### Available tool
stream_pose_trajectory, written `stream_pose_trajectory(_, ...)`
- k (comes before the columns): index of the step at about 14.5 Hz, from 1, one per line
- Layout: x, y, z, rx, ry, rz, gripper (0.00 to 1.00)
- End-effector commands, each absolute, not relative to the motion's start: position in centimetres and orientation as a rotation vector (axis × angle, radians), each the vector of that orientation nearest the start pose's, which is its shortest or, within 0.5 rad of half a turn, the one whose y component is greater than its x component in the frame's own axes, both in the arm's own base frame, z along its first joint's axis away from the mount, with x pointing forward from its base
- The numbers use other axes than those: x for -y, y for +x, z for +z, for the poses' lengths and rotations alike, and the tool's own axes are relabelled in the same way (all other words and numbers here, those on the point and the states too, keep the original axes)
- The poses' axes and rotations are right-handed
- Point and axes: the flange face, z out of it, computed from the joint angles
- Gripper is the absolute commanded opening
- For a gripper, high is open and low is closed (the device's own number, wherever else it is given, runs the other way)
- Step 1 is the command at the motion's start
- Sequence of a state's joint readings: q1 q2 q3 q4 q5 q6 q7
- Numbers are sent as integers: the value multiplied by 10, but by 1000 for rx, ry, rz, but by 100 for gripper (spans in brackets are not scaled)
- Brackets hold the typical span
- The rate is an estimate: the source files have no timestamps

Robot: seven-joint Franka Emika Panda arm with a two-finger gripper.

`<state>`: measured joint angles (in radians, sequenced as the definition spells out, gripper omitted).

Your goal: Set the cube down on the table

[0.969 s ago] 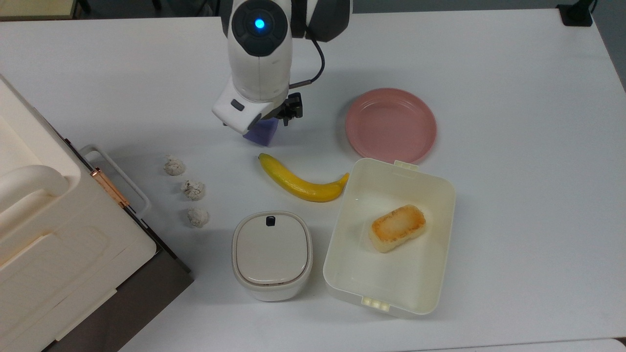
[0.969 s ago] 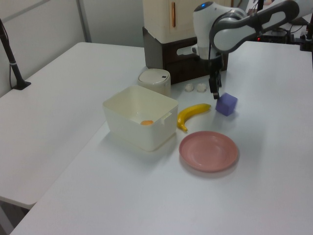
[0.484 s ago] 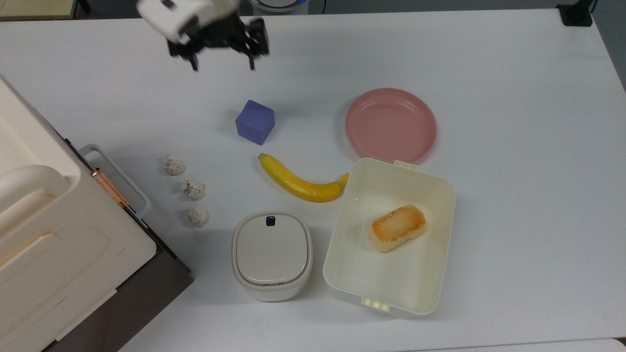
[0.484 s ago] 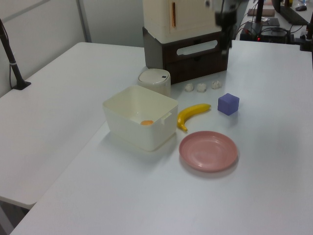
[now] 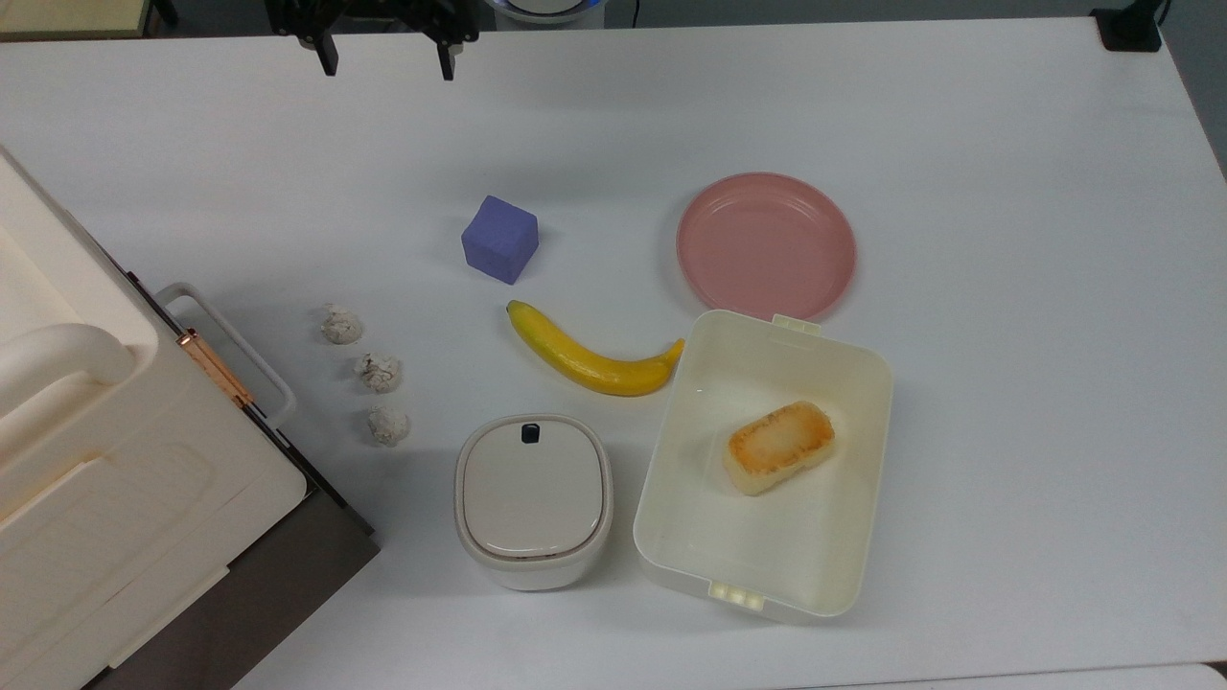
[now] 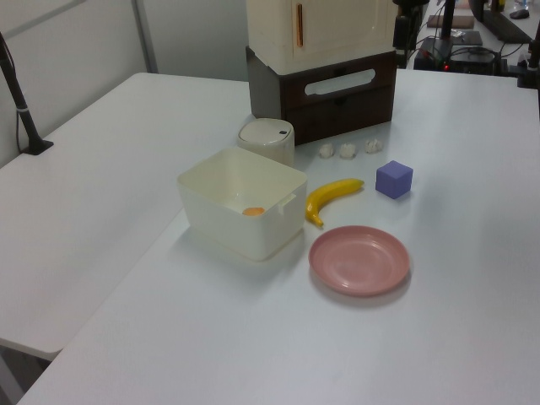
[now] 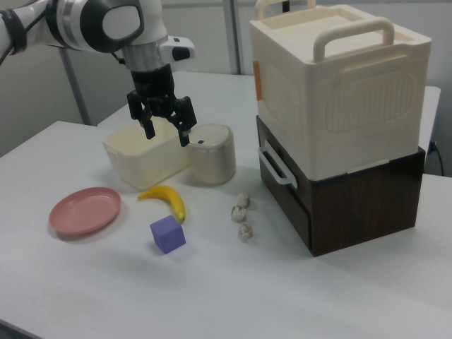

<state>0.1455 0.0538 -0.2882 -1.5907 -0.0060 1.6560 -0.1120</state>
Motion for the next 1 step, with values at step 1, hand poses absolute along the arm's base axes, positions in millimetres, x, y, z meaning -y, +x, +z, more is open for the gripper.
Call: stream_pose_trajectory(1, 77, 560, 597, -128, -3145, 7, 100)
